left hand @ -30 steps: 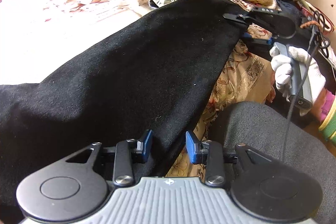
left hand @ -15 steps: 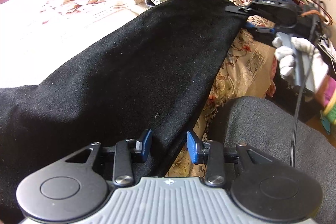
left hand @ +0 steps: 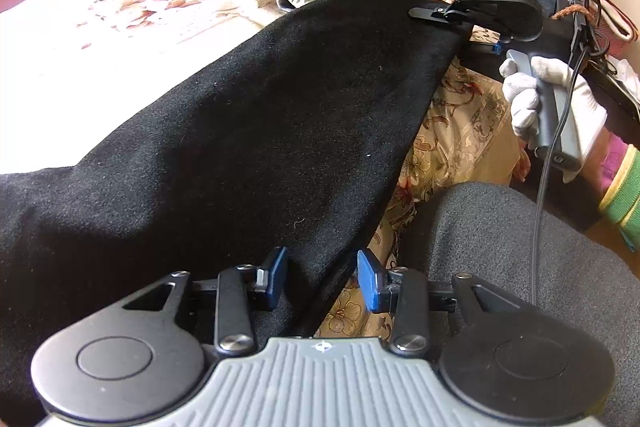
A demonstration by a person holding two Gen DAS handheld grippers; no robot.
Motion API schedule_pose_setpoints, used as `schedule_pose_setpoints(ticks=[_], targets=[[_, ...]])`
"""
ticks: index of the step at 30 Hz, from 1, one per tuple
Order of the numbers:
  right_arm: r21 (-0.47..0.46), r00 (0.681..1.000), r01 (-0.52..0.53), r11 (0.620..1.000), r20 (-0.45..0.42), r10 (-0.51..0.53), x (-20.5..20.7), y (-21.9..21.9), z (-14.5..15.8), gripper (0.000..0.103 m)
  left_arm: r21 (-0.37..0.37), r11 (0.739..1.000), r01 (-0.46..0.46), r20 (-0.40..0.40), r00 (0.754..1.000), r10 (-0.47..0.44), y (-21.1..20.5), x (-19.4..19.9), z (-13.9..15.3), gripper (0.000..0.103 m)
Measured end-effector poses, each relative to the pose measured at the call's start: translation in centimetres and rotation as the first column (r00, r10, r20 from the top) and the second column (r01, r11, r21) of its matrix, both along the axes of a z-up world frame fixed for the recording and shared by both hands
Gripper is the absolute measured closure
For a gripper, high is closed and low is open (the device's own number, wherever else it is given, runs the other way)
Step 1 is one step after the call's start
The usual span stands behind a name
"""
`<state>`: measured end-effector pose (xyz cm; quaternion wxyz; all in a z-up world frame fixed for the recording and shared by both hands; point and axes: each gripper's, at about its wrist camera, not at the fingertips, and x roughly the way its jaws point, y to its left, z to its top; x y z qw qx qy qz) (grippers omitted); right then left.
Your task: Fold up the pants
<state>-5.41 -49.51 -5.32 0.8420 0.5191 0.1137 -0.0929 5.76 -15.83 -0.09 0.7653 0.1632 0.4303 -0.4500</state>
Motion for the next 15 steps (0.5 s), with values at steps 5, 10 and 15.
schedule_pose_setpoints(ticks=[5,10,15], targets=[[0.019,0.993,-0.009,1.0,0.114,0.007,-1.8,1.2,3.5,0.095,-0.029,0.999,-0.032,-0.005,0.999,0.032,0.5,-0.2,-0.5,0.052],[-0.192,0.983,-0.097,0.977,0.133,0.124,-0.3,5.7,10.3,0.094,-0.065,0.997,-0.04,-0.006,0.999,0.039,1.8,-0.1,-0.1,0.052],[-0.397,0.95,-0.23,0.888,0.107,0.294,3.4,13.0,15.5,0.094,-0.101,0.983,-0.151,0.04,0.987,0.156,6.7,0.6,1.7,0.052]])
